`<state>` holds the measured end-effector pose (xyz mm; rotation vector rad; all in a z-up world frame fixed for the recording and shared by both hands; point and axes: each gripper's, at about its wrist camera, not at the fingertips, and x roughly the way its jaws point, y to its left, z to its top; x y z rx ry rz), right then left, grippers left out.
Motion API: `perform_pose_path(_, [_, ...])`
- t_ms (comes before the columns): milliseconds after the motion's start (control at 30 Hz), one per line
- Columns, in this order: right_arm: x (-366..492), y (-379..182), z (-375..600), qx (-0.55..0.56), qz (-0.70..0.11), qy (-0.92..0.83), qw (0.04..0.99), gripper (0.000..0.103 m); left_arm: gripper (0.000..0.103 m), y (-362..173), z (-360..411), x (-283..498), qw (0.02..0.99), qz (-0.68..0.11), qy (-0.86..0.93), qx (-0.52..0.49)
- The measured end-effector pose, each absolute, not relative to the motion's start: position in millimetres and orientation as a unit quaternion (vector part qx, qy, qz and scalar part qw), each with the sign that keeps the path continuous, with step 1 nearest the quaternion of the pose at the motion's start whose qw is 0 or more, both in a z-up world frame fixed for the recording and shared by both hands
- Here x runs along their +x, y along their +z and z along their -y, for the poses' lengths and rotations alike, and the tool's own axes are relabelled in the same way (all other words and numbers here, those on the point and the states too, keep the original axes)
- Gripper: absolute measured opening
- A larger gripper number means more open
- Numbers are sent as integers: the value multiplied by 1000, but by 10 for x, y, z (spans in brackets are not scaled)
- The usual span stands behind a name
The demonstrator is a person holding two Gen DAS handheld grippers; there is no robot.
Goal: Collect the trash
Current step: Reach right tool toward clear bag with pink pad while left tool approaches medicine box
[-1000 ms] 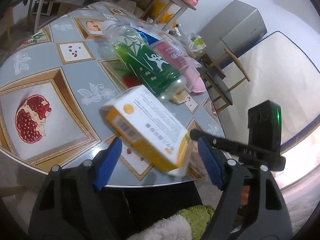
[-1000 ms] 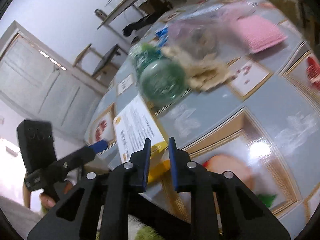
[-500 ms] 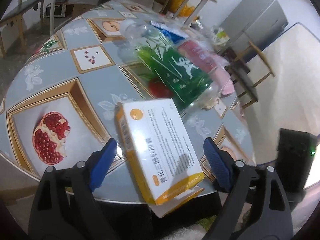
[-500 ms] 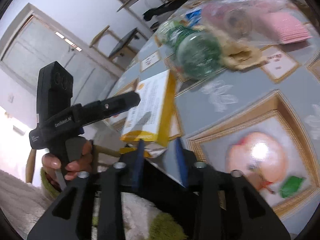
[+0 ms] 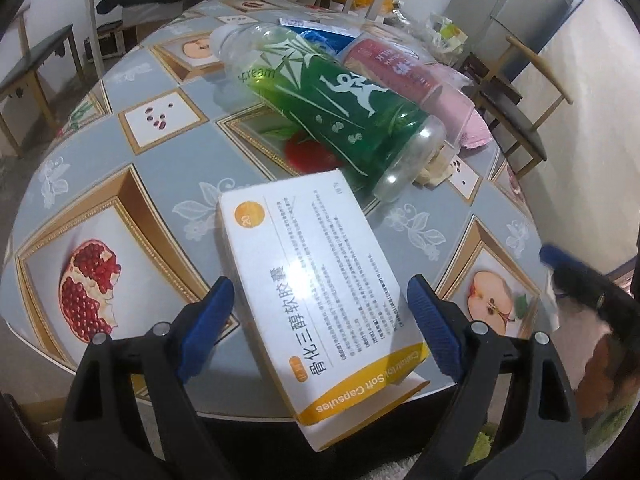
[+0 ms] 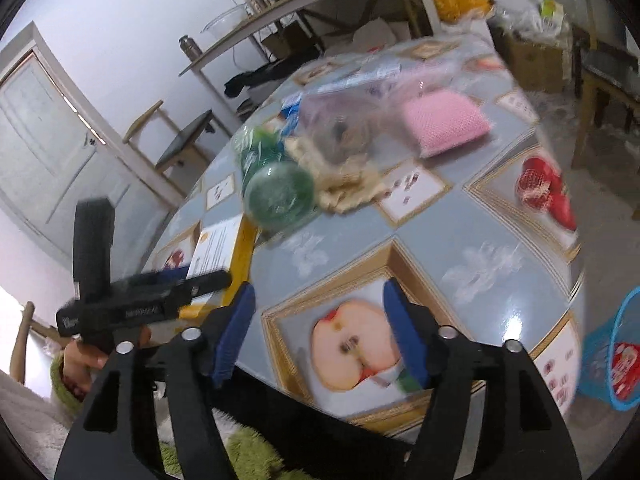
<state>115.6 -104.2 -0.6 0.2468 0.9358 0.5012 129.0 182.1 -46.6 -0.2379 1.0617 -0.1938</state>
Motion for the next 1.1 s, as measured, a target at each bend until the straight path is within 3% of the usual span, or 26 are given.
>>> perform_pose_path(367, [2099, 601, 1023, 86, -401, 255, 875, 89, 78, -475, -2128, 1236, 847, -502, -96, -146])
perform_pose_path(567, [2981, 423, 1422, 249, -471, 211, 820, 89, 78, -478, -2229, 1212, 850, -495, -98, -153])
perform_pose_path(800, [3642, -67, 1702, 391, -527, 151, 740, 77, 77, -485, -2265, 1209, 850, -491, -105, -158])
perform_pose_path(1033, [3924, -288, 1648, 401, -544, 100, 730, 72, 77, -493, -2287, 1202, 850, -490, -112, -159])
perform_pose_path(1100, [3991, -283, 1619, 398, -546, 93, 732, 68, 71, -491, -2295, 1201, 849, -490, -112, -161])
